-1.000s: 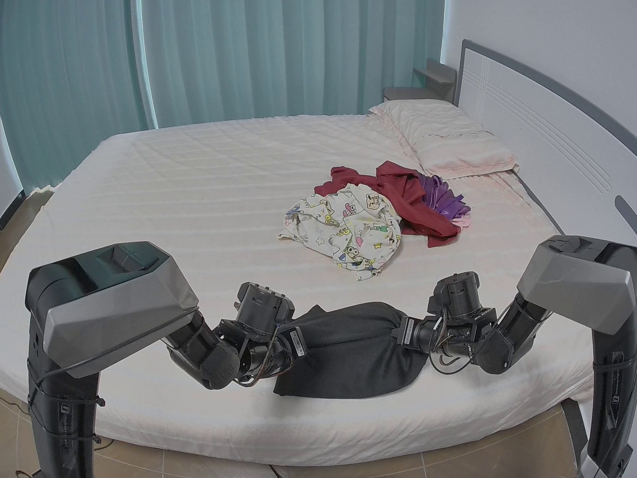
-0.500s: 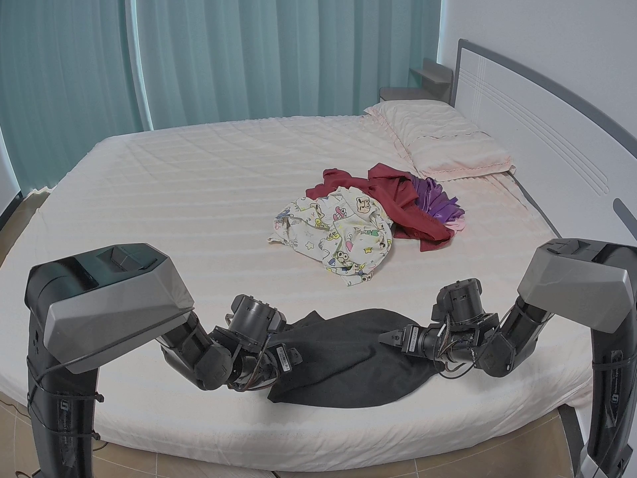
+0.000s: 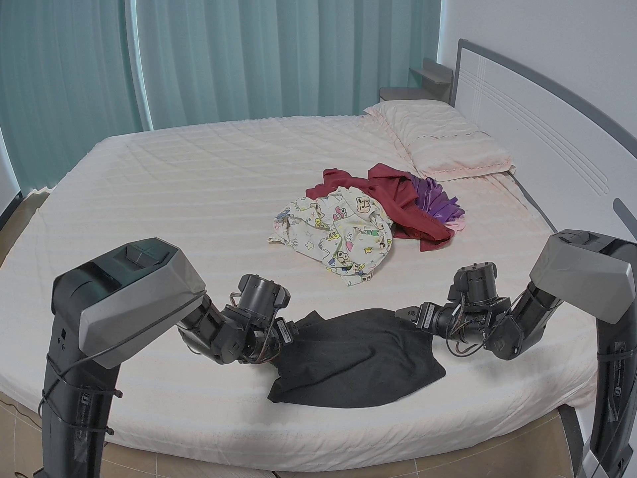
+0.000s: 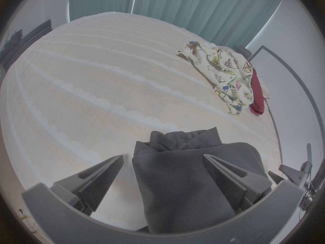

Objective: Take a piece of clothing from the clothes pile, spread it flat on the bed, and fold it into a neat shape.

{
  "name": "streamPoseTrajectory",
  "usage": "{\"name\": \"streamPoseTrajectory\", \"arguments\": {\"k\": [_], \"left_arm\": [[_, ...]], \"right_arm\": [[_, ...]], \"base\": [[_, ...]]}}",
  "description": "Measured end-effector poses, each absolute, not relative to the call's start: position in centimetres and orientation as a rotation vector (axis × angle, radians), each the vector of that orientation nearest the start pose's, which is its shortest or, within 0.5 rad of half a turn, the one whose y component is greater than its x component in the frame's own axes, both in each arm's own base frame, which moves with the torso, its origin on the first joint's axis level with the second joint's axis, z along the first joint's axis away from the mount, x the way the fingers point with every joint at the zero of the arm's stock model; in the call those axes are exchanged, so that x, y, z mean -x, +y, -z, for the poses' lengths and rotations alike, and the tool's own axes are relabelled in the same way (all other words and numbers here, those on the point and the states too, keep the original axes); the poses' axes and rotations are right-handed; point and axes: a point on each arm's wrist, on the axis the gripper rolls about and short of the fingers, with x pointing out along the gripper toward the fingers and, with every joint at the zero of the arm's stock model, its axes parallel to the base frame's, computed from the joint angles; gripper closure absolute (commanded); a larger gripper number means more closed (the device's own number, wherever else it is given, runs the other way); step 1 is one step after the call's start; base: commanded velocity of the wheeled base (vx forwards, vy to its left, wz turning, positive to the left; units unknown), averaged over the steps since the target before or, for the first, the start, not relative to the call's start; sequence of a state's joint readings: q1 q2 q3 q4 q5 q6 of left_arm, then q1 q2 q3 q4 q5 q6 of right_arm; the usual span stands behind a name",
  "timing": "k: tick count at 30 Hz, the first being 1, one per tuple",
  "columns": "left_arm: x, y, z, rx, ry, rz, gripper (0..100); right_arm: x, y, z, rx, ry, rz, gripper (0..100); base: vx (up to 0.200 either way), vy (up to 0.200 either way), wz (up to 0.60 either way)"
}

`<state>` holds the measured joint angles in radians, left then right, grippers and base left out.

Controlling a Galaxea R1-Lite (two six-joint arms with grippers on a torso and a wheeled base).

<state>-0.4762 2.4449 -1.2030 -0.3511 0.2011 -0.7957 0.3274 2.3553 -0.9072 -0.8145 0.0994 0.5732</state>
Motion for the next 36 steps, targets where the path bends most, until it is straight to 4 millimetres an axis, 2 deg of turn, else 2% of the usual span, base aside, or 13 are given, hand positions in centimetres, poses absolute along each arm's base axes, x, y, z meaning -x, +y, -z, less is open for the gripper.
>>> {"name": "streamPoseTrajectory", "arguments": {"k": [1,10,18,22,32,33,36], "left_arm": [[-37.9,-19.0,2.9,0.442,0.886,-0.096,100],[-38.8,-19.3,3.8,0.429,0.88,-0.128,100],[-39.3,-18.9,3.7,0.476,0.82,-0.184,100],[-39.6,-18.8,3.4,0.503,0.783,-0.175,100],[-39.6,-18.8,3.2,0.526,0.756,-0.153,100],[-39.5,-18.9,3.1,0.526,0.755,-0.151,100],[-39.5,-18.9,3.0,0.529,0.752,-0.15,100]], "right_arm": [[-37.0,12.7,1.2,-0.475,0.73,-0.217,0],[-37.4,12.6,1.3,-0.486,0.72,-0.212,0],[-39.4,13.3,1.5,-0.547,0.691,-0.202,0],[-40.2,13.6,2.0,-0.554,0.729,-0.184,0],[-42.5,15.8,2.1,-0.581,0.799,-0.181,0],[-42.6,16.0,2.2,-0.583,0.803,-0.183,100],[-42.7,16.6,2.8,-0.576,0.851,-0.172,100]], "base": [[0.0,0.0,0.0],[0.0,0.0,0.0],[0.0,0.0,0.0],[0.0,0.0,0.0],[0.0,0.0,0.0],[0.0,0.0,0.0],[0.0,0.0,0.0]]}}
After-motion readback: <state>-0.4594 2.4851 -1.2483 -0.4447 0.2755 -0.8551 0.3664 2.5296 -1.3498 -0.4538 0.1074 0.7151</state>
